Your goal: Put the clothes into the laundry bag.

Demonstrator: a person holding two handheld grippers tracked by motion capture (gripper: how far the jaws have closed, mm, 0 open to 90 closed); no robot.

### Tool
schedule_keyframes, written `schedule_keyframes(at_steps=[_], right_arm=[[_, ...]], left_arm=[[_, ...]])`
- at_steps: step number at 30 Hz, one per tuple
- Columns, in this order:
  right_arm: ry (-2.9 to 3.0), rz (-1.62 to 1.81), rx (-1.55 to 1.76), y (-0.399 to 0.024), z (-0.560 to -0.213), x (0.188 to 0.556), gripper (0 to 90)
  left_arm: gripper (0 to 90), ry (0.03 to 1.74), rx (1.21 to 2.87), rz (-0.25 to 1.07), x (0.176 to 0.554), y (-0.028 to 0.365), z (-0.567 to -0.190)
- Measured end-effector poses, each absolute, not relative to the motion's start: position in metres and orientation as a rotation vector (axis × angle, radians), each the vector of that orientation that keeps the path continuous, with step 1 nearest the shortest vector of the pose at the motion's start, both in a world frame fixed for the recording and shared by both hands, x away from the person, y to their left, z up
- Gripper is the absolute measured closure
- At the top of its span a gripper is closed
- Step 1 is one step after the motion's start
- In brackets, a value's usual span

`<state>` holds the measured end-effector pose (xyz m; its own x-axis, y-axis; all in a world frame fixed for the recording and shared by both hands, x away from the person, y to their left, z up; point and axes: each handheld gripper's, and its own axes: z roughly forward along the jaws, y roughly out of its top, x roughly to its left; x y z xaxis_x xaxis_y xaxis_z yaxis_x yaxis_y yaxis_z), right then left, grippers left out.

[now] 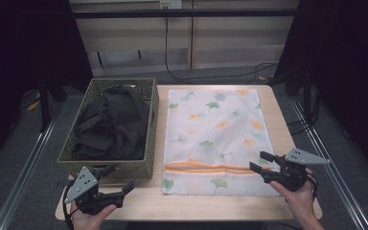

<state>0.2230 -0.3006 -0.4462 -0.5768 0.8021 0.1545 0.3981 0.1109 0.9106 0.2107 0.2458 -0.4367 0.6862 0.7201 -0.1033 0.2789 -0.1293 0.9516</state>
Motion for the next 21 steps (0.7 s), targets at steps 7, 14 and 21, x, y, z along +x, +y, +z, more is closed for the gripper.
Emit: schedule_keyframes(at_steps=[7,14,21], right_arm=[[2.028,1.444,1.159,-0.3,-0.445,0.221,36.0],[2.064,1.456,1.148,-0.295,-0.445,0.224,31.4],[2.202,1.43,1.13,-0.278,-0.445,0.234,24.0]], left_arm=[[8.1,0.864,1.69,0.444,0.215,0.252,-0.44],[5.2,0.851,1.694,0.465,0.212,0.252,-0.439],[3.8,0.824,1.706,0.453,0.207,0.251,-0.439]])
